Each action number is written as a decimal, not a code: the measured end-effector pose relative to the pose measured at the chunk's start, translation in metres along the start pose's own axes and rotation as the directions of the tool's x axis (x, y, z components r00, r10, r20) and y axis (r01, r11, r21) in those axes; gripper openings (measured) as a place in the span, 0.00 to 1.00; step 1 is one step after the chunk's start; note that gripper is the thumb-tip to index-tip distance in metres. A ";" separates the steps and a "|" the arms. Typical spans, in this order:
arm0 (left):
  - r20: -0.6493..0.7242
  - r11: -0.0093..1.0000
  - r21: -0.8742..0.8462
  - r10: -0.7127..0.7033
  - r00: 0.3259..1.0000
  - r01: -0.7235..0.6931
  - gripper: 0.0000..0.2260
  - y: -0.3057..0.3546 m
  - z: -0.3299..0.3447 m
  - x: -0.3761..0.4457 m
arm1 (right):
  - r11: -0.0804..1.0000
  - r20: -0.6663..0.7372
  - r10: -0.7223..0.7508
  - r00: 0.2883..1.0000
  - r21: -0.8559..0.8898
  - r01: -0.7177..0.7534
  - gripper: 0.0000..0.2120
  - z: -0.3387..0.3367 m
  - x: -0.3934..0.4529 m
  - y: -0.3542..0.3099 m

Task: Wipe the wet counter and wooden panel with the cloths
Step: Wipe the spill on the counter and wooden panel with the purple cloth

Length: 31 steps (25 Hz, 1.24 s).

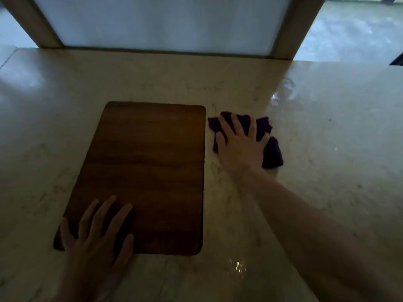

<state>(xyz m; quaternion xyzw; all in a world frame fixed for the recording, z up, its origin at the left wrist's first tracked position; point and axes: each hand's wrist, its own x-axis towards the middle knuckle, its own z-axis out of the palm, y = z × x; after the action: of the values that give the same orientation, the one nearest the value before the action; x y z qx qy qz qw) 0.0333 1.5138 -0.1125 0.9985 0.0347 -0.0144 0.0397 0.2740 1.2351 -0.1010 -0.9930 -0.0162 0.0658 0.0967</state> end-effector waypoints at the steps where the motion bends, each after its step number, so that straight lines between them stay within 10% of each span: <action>1: -0.021 1.000 0.023 -0.002 1.000 0.003 0.29 0.000 0.001 0.000 | 1.000 0.007 -0.021 1.000 -0.002 0.021 0.25 -0.006 0.044 0.005; 7: -0.082 0.993 0.116 0.030 0.996 -0.020 0.28 -0.001 0.009 0.009 | 0.996 0.018 -0.080 0.997 -0.044 0.081 0.26 -0.035 0.241 0.041; 15: -0.016 0.999 0.037 -0.002 1.000 0.003 0.28 0.006 0.002 0.006 | 0.962 -0.013 -0.263 0.965 -0.080 0.261 0.30 -0.026 0.252 0.063; 27: -0.035 0.985 0.158 -0.066 0.997 0.071 0.27 0.014 -0.004 0.001 | 0.847 0.170 -0.521 0.836 -0.020 0.532 0.26 0.009 -0.130 0.011; 31: 0.014 0.955 0.110 -0.278 0.960 0.275 0.22 0.049 -0.006 -0.031 | 0.778 0.204 -0.613 0.763 -0.016 0.629 0.25 0.021 -0.297 0.049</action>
<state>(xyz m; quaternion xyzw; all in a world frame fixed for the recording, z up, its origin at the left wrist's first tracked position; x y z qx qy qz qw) 0.0059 1.4632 -0.1017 0.9842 0.1726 -0.0364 -0.0157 -0.0223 1.1782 -0.0930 -0.9240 -0.3555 0.1223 0.0695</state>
